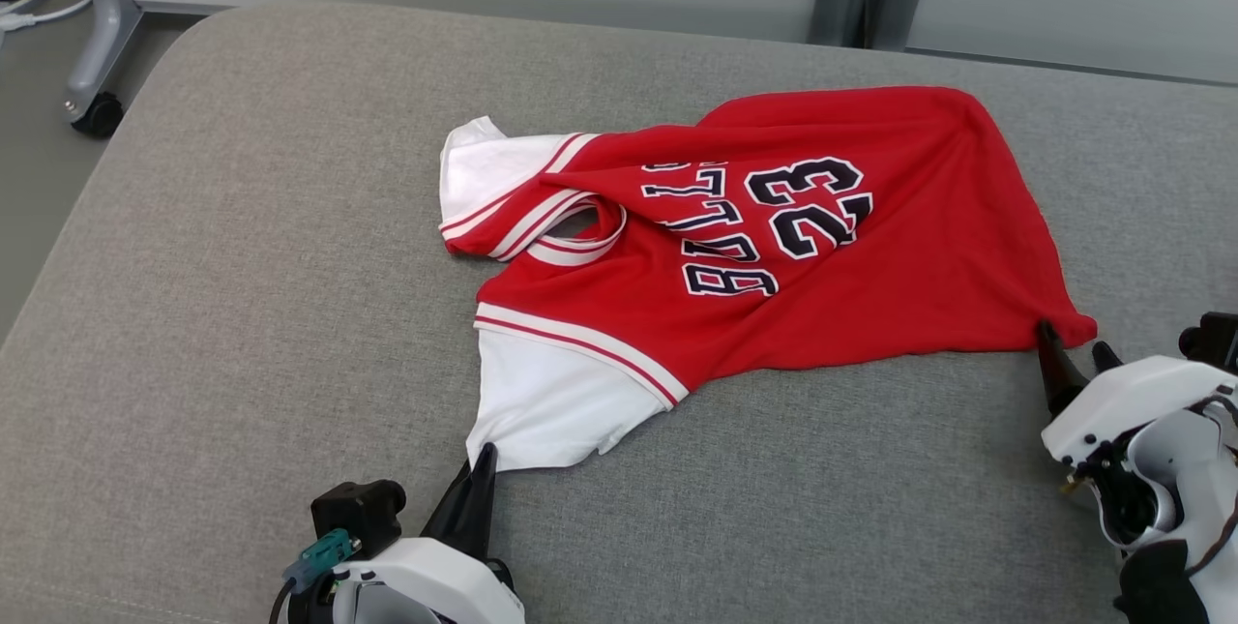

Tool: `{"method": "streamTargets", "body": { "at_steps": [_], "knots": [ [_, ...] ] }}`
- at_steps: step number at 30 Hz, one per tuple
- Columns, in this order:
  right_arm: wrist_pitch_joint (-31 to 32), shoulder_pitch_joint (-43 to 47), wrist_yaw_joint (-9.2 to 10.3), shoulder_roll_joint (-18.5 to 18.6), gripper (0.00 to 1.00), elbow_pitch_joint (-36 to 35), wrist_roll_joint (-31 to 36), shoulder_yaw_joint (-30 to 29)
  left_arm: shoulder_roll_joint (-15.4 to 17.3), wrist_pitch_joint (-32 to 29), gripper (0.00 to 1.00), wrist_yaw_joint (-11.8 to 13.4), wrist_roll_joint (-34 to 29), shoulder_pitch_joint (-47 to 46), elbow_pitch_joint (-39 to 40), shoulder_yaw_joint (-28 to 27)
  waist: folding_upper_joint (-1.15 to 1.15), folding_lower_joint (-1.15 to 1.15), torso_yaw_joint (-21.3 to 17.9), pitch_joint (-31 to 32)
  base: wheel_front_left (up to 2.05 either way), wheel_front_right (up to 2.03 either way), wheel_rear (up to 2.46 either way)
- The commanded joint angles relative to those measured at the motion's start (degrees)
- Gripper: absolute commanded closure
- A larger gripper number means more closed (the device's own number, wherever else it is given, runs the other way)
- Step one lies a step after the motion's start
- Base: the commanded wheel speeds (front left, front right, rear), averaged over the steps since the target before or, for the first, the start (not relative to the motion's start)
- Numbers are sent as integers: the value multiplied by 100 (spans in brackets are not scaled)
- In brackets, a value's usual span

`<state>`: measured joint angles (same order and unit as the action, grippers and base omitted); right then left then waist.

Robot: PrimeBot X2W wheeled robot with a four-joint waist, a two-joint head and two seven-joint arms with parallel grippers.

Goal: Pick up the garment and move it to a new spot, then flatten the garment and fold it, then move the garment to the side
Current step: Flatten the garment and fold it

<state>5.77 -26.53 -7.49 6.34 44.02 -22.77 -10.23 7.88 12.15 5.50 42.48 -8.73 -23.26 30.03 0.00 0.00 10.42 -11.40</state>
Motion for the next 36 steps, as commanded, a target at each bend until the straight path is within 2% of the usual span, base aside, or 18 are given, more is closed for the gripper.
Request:
{"method": "streamTargets", "body": {
  "at_steps": [1,4,5,6,7,8,9,10,12,13,19,25,31,36],
  "knots": [
    [39,-160,-1,-4,0,227,-135,-1,52,25,100,58,-38,-84,57,-6,0,0,54,-60,0,0,0],
    [31,-309,0,43,0,518,-210,30,71,30,100,77,-45,-80,111,-12,0,0,67,-95,0,0,0],
    [8,-358,1,54,14,600,-225,46,76,32,100,89,-48,-82,125,-15,0,0,68,-104,0,0,0],
    [8,-358,1,54,14,600,-225,46,76,32,100,89,-48,-82,125,-15,0,0,68,-104,0,0,0],
    [-3,-404,1,64,42,687,-252,59,81,38,100,99,-48,-86,140,-19,0,0,68,-112,0,0,0],
    [-17,-443,0,70,42,755,-274,83,84,47,100,101,-47,-93,159,-25,0,0,67,-117,0,0,0],
    [-25,-489,-1,66,67,811,-305,133,84,55,100,92,-38,-105,185,-38,0,0,64,-122,0,0,0],
    [-43,-530,-1,46,79,852,-360,178,72,66,100,72,2,-112,209,-58,0,0,58,-124,0,0,0],
    [-57,-592,-1,30,79,897,-491,262,55,75,100,17,76,-118,269,-104,0,0,41,-119,0,0,0],
    [-95,-623,-1,19,100,883,-590,297,42,87,100,-3,127,-121,310,-135,0,0,31,-113,0,0,0],
    [-151,-755,-1,-8,100,554,-1351,537,27,128,100,-209,467,-236,690,-429,0,0,-95,0,0,0,0],
    [90,-831,-1,50,100,-64,-2149,804,172,-29,100,-349,723,-783,1265,-756,0,0,-272,226,0,0,0],
    [514,-983,-1,27,100,-633,-2772,880,298,-234,100,-325,976,-1612,1712,-1163,0,0,-498,498,0,0,0],
    [828,-1139,-1,3,100,-1031,-2997,830,425,-445,100,-279,1150,-2239,1949,-1436,0,0,-699,707,0,0,0]
  ]
}}
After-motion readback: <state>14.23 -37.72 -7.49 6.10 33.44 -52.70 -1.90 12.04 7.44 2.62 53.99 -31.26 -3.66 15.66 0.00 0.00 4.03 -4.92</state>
